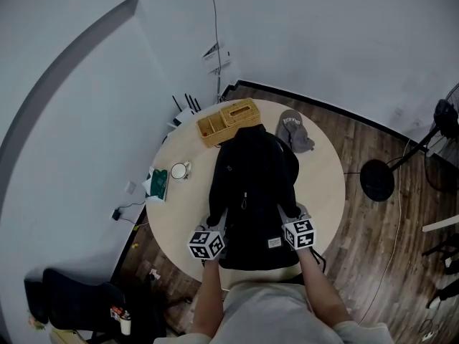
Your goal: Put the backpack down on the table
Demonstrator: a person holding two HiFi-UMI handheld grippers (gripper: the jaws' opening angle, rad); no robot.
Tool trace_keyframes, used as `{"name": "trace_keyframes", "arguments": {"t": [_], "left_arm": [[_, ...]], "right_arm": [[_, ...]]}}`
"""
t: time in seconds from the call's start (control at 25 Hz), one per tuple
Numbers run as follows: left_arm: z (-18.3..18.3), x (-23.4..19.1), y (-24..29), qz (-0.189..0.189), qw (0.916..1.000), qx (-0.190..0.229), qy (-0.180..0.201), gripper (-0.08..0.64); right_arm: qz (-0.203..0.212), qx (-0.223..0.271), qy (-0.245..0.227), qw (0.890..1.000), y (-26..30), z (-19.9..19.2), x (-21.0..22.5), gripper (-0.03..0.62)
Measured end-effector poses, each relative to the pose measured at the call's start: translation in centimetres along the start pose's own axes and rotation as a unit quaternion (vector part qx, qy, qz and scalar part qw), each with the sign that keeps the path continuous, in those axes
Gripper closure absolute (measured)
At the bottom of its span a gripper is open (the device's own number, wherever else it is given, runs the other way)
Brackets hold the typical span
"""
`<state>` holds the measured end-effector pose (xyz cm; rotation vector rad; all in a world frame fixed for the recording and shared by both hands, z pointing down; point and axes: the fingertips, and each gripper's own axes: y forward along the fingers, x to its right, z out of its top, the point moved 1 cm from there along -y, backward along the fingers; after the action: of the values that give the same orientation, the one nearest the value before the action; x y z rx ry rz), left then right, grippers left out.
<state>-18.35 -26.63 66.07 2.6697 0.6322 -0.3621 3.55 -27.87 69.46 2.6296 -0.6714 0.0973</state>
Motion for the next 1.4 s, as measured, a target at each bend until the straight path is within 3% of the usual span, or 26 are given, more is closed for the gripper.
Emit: {"name": "trace_keyframes", "arguments": {"t": [0.44,0.6,0.72,0.92,1.4], "left_arm": [[-1.8,-2.1,1.4,0.029,0.9979,-0.043,-0.039,0.486],[-2.1,-2.5,2.1,0.048,0.9963,-0.071,-0.003,0.485],[-2.4,-2.8,2.9,0.054,0.9944,-0.090,0.001,0.485],[-3.2,-3.8,4.4,0.056,0.9908,-0.122,-0.021,0.483],[-4.1,-4.9,5.8,0.067,0.9854,-0.148,-0.050,0.476]], "right_arm": [[0.006,-0.067,0.007,0.998,3.0,-1.8,0.8,0.508],[0.000,-0.085,0.012,0.996,3.8,-2.3,1.2,0.508],[-0.008,-0.100,0.017,0.995,4.3,-2.9,1.6,0.506],[-0.017,-0.132,0.037,0.990,5.3,-4.1,2.6,0.506],[-0.022,-0.161,0.057,0.985,6.6,-5.2,3.6,0.500]]}}
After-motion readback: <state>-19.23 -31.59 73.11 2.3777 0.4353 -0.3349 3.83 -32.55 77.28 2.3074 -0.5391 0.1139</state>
